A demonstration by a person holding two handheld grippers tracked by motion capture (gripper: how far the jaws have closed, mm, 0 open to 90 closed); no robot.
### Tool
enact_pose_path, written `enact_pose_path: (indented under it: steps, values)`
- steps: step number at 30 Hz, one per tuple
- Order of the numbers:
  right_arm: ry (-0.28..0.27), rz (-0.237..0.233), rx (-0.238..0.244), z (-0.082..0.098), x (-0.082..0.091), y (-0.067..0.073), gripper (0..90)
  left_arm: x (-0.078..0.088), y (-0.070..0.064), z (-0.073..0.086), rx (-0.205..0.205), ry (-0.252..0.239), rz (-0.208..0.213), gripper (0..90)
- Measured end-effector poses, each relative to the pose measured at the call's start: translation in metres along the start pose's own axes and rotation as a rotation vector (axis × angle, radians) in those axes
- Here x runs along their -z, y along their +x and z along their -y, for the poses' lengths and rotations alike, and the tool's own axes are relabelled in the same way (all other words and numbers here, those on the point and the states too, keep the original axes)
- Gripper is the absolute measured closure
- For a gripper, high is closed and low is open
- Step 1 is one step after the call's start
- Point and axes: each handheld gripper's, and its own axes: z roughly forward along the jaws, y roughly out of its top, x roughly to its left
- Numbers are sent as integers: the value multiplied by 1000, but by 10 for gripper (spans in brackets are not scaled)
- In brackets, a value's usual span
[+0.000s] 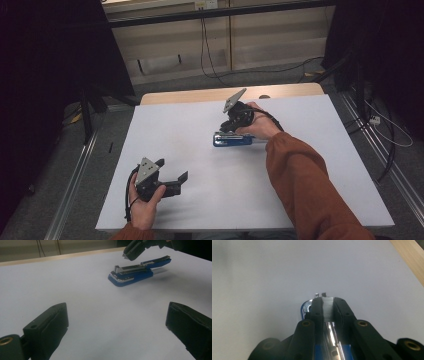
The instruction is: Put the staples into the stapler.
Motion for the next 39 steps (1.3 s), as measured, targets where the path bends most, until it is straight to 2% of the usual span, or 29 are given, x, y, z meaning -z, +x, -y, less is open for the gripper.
enact_pose_path:
  steps: [10, 16, 20, 31, 39]
  values:
    - [31, -42, 40, 2, -6, -7, 791, -1, 0, 0, 7, 5, -3, 46]
    - [34, -62, 94, -3, -8, -7, 791, 0, 1, 0, 6, 3, -6, 46]
    - [34, -54, 98, -3, -9, -10, 791, 0, 1, 0, 8, 4, -5, 45]
    - [42, -75, 128, 0, -16, -9, 791, 0, 1, 0, 7, 2, -6, 44]
    - [51, -82, 120, 3, -17, -12, 791, 0, 1, 0, 5, 5, -3, 44]
